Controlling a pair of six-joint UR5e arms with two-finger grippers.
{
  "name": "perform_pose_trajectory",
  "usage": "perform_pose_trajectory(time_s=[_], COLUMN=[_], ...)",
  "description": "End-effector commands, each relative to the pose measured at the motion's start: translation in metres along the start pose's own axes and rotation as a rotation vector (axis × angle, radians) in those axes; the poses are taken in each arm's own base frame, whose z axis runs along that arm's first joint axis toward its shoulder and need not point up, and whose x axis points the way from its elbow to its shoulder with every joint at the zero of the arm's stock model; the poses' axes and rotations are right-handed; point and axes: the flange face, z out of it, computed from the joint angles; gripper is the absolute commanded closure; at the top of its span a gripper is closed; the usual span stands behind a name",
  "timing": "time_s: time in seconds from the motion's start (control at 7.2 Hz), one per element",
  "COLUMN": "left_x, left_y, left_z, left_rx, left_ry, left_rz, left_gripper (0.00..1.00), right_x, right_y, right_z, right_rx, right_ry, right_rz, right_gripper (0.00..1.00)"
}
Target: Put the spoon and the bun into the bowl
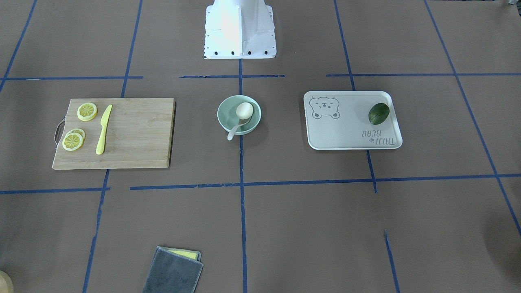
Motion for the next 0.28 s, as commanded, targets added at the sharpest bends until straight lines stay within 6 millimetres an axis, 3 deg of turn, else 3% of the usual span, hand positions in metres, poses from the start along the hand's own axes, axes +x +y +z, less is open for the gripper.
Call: perform_pose_trajectory(time_s=[0.0, 0.14], left_x=[-0.0099, -0.006], left_y=[-0.0023, -0.0088], left_z=[0.0095, 0.0047], left_rx=[0.001, 0.01], left_ry=[-0.002, -0.004], left_rz=[0.001, 0.013], left_gripper=[0.0, 0.0], right_x=[0.0048, 0.0071], right_y=[-0.0099, -0.0136], right_z=[0.0196, 0.0223], right_rx=[0.026, 0.059], right_ry=[0.004, 0.006], right_rz=[-0.037, -0.008], right_gripper=[0.0, 0.0])
